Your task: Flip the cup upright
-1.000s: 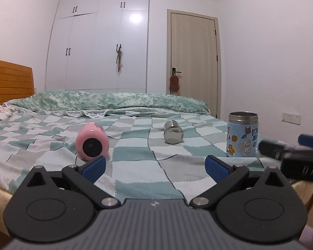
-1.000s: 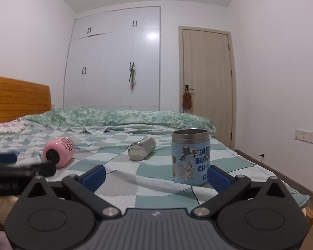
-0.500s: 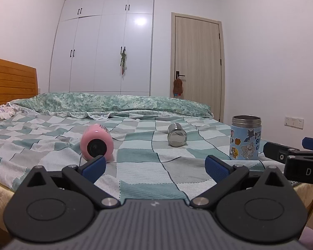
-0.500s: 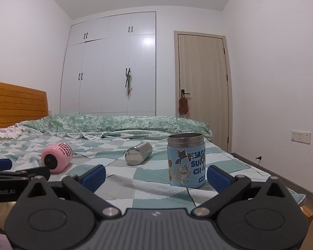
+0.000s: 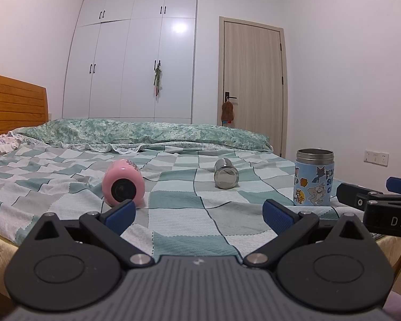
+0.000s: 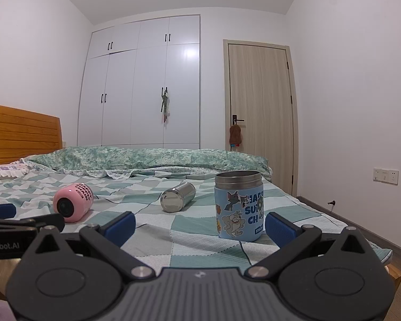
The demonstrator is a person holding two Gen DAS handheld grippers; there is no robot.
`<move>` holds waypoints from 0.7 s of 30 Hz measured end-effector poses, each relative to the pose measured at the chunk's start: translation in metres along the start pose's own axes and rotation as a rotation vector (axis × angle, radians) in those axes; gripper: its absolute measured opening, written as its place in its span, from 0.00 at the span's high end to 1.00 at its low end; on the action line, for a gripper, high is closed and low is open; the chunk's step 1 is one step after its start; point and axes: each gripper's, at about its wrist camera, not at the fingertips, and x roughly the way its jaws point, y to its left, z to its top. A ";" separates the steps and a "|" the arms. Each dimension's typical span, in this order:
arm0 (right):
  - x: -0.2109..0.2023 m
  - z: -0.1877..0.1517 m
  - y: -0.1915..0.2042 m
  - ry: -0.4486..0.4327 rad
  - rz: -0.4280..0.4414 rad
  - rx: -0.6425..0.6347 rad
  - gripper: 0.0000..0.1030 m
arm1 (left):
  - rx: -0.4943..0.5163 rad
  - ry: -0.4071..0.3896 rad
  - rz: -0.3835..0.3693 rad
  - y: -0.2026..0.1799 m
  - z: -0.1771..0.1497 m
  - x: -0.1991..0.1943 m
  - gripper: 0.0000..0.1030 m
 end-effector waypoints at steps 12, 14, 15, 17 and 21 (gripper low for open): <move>0.000 0.000 0.000 0.001 0.000 -0.002 0.00 | -0.001 -0.003 -0.002 -0.001 0.000 -0.001 0.00; 0.000 0.000 0.000 0.001 0.000 -0.002 0.00 | 0.000 -0.003 -0.002 -0.001 0.000 -0.002 0.00; 0.000 0.000 0.000 0.002 0.000 -0.002 0.00 | 0.001 -0.003 -0.002 -0.001 0.001 -0.002 0.00; 0.000 -0.001 -0.001 0.001 0.000 -0.003 0.00 | 0.005 -0.005 -0.003 -0.002 0.001 -0.002 0.00; 0.000 -0.001 -0.001 0.000 0.002 -0.009 0.00 | 0.008 -0.012 -0.003 -0.004 0.000 -0.003 0.00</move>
